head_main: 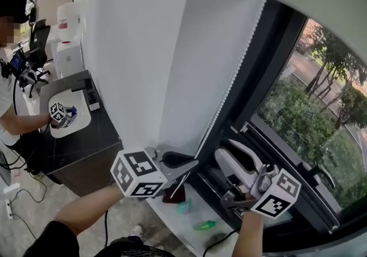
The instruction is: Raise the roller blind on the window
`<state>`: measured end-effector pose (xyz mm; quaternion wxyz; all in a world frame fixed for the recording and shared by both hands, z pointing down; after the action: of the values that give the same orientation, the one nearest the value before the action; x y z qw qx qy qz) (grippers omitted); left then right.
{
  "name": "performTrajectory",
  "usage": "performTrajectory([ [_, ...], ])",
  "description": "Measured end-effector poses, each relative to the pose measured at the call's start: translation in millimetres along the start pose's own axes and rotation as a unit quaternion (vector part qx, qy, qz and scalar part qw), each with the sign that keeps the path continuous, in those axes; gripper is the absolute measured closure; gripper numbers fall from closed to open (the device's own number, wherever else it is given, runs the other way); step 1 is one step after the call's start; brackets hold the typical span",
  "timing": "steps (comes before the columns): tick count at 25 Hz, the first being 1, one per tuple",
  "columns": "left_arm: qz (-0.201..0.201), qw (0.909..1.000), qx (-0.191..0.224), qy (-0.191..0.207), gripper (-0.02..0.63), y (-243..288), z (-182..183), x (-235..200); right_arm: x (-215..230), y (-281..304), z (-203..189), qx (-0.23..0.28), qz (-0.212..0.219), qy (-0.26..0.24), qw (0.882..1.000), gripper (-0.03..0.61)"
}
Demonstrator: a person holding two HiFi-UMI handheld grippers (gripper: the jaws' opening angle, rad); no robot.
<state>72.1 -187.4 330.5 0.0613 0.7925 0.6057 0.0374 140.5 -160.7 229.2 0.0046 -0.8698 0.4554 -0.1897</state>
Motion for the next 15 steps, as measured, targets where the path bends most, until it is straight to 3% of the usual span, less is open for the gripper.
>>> performTrajectory([
  [3,-0.013,0.9986,-0.047,-0.019,0.603,8.1,-44.8,4.9,-5.3,24.9,14.2,-0.023,-0.015,-0.062,0.998,0.483],
  [7,-0.029,0.9949,-0.089,-0.039,0.603,13.2,-85.5,10.2,-8.2,43.0,19.8,-0.044,-0.010,-0.089,0.995,0.483],
  [9,-0.030,0.9944,-0.092,-0.042,0.603,11.2,-90.9,9.2,-10.3,47.7,21.1,-0.045,-0.012,-0.100,0.994,0.488],
  [12,-0.030,0.9941,-0.094,-0.043,0.603,7.6,-90.7,8.2,-12.2,53.1,20.1,-0.041,-0.016,-0.117,0.992,0.563],
  [15,-0.038,0.9933,-0.102,-0.040,0.601,4.3,-90.6,9.7,-7.2,56.3,16.6,-0.026,-0.008,-0.099,0.995,0.569],
])
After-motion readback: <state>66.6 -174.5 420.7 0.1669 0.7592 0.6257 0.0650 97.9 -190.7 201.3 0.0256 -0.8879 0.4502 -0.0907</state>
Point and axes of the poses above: the fingertips, and each gripper's own axes: y forward along the fingers, x to its right, z out of its top, the point moved 3 cm from there along -y, backward along the fingers, and after that the axes turned 7 degrees about y, right-handed, at the moved point
